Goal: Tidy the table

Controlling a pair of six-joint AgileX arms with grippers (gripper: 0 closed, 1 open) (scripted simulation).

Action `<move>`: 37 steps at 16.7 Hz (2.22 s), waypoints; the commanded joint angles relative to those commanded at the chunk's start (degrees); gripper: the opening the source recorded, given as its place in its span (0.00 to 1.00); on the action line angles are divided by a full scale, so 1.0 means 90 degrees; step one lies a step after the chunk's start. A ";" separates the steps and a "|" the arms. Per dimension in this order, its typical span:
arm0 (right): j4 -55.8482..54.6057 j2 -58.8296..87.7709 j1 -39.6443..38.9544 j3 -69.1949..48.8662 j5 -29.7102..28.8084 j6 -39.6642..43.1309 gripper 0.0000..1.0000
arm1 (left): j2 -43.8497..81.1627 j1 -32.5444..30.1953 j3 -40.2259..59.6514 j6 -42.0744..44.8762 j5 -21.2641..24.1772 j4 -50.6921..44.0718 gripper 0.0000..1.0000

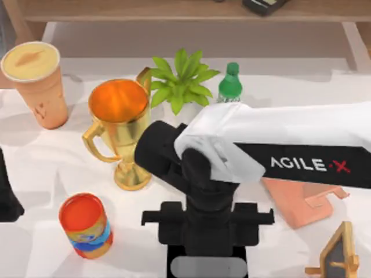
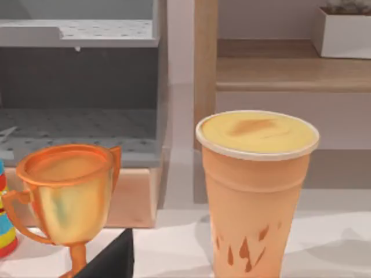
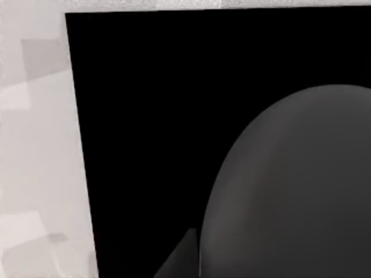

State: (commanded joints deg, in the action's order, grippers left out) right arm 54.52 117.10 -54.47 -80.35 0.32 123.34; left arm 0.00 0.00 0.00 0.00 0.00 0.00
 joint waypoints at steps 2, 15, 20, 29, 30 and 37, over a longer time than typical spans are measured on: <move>-0.0067 0.0024 -0.0003 0.0036 -0.0003 0.0000 0.00 | 0.0000 0.0000 0.0000 0.0000 0.0000 0.0000 1.00; -0.0067 0.0024 -0.0003 0.0036 -0.0003 0.0000 0.83 | 0.0000 0.0000 0.0000 0.0000 0.0000 0.0000 1.00; -0.0067 0.0024 -0.0003 0.0036 -0.0003 0.0000 1.00 | 0.0000 0.0000 0.0000 0.0000 0.0000 0.0000 1.00; -0.0055 -0.0171 0.0193 -0.0134 0.0012 -0.0181 1.00 | 0.0000 0.0000 0.0000 0.0000 0.0000 0.0000 1.00; -0.0051 -0.0347 0.0376 -0.0279 0.0028 -0.0366 1.00 | 0.0000 0.0000 0.0000 0.0000 0.0000 0.0000 1.00; -0.0014 -0.1803 0.2799 -0.1267 0.0316 -0.3435 1.00 | 0.0000 0.0000 0.0000 0.0000 0.0000 0.0000 1.00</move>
State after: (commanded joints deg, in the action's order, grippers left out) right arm 54.39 100.88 -29.29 -91.75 3.17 92.42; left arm 0.00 0.00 0.00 0.00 0.00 0.00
